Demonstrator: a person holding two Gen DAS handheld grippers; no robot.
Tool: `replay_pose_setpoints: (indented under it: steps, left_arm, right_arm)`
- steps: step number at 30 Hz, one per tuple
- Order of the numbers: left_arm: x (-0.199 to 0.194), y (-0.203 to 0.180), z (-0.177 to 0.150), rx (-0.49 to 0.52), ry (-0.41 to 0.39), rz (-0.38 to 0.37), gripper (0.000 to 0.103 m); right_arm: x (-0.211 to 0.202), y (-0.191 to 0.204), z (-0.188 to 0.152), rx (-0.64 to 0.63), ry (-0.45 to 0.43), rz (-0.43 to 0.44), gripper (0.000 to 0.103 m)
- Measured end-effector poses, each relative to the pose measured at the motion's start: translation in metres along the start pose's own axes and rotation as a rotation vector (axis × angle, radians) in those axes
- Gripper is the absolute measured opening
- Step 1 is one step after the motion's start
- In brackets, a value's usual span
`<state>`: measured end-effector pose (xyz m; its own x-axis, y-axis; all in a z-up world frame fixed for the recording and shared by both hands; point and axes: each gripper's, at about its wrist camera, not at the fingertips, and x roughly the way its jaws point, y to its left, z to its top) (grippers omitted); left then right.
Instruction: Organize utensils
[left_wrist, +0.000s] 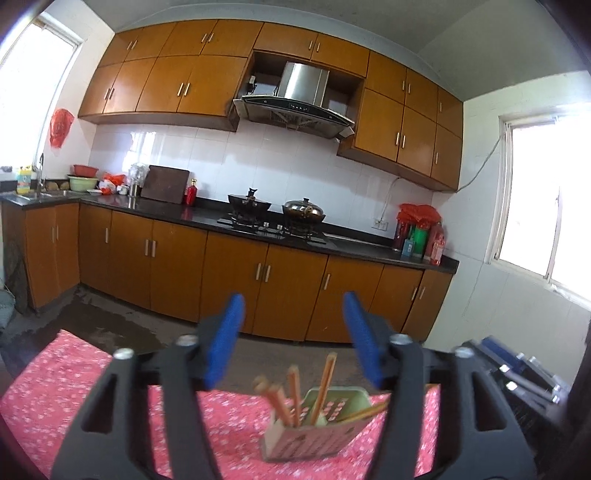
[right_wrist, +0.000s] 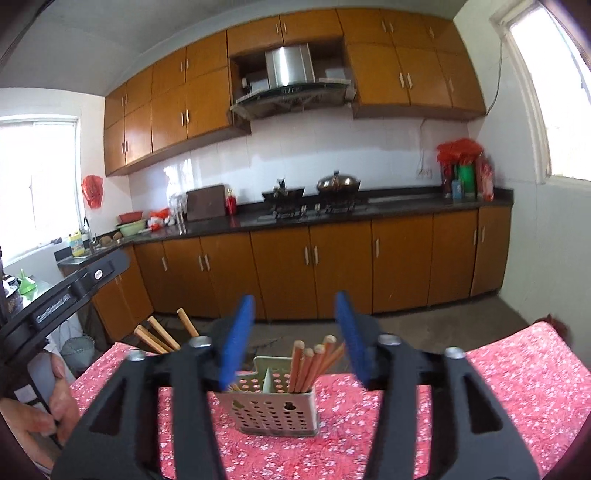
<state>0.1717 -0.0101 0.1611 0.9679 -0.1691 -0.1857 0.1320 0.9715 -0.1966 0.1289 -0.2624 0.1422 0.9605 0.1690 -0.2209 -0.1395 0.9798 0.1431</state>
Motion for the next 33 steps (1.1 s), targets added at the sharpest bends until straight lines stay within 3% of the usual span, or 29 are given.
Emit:
replay_pose_setpoints:
  steps: [2,4,6,10,19,24,33]
  left_arm:
    - [-0.020,0.005,-0.007,0.028,0.000,-0.005,0.084]
    - [-0.037,0.006,-0.016,0.066,-0.001,0.006,0.094]
    - [-0.057,0.009,-0.029,0.107,-0.005,0.019,0.099]
    - [-0.088,0.016,-0.058,0.143,0.002,0.050,0.099]
    - [-0.126,0.022,-0.127,0.196,0.073,0.135,0.099]
    - [-0.135,0.021,-0.147,0.203,0.084,0.135,0.099]
    - [-0.137,0.017,-0.166,0.196,0.133,0.133,0.099]
  right_arm:
    - [-0.014,0.001,-0.006,-0.019,-0.026,-0.020,0.074]
    - [-0.026,0.003,-0.013,-0.044,-0.051,-0.048,0.096]
    - [-0.037,0.008,-0.023,-0.076,-0.074,-0.083,0.100]
    - [-0.056,0.017,-0.048,-0.131,-0.075,-0.132,0.101]
    - [-0.077,0.023,-0.096,-0.110,-0.002,-0.144,0.101]
    - [-0.087,0.028,-0.123,-0.140,0.023,-0.164,0.101]
    - [-0.083,0.019,-0.148,-0.077,0.133,-0.161,0.101]
